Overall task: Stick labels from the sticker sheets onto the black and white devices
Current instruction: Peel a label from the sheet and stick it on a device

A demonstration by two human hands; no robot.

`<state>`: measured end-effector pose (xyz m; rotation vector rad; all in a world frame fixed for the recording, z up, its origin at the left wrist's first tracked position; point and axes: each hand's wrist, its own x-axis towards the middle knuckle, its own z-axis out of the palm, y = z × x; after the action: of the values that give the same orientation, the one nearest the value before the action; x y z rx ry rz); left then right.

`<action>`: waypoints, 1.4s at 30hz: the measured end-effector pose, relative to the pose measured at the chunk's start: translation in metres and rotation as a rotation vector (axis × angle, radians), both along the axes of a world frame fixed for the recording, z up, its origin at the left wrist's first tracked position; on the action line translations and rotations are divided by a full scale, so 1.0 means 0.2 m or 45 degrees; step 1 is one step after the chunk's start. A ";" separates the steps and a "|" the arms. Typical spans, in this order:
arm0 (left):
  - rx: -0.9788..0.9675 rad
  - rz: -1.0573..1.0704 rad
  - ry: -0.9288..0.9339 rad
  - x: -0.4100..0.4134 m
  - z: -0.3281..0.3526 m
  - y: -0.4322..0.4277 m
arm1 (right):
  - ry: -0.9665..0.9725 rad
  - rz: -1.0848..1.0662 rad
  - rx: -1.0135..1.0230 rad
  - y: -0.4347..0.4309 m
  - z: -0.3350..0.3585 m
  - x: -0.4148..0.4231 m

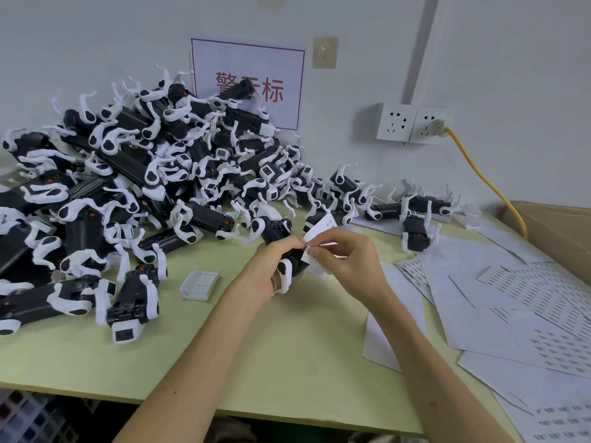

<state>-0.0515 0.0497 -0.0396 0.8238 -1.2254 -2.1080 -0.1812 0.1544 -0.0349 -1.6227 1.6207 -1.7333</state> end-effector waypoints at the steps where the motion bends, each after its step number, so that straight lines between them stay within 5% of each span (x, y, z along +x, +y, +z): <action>1: 0.000 0.018 -0.011 0.00 0.00 0.00 | 0.023 -0.010 0.007 0.00 0.00 0.01; 30: 0.012 0.226 -0.042 -0.01 0.02 0.01 | 0.041 0.130 0.065 0.01 0.02 0.05; 37: -0.308 0.509 -0.246 -0.02 -0.01 0.00 | -0.471 0.286 -0.032 0.06 0.10 -0.02; 42: -0.300 0.606 -0.032 0.01 0.03 -0.03 | -0.734 0.266 -0.026 0.07 0.11 -0.05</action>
<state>-0.0486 0.0443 -0.0345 0.9279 -1.1289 -1.5473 -0.1910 0.1685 -0.0131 -1.0991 1.1218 -1.8739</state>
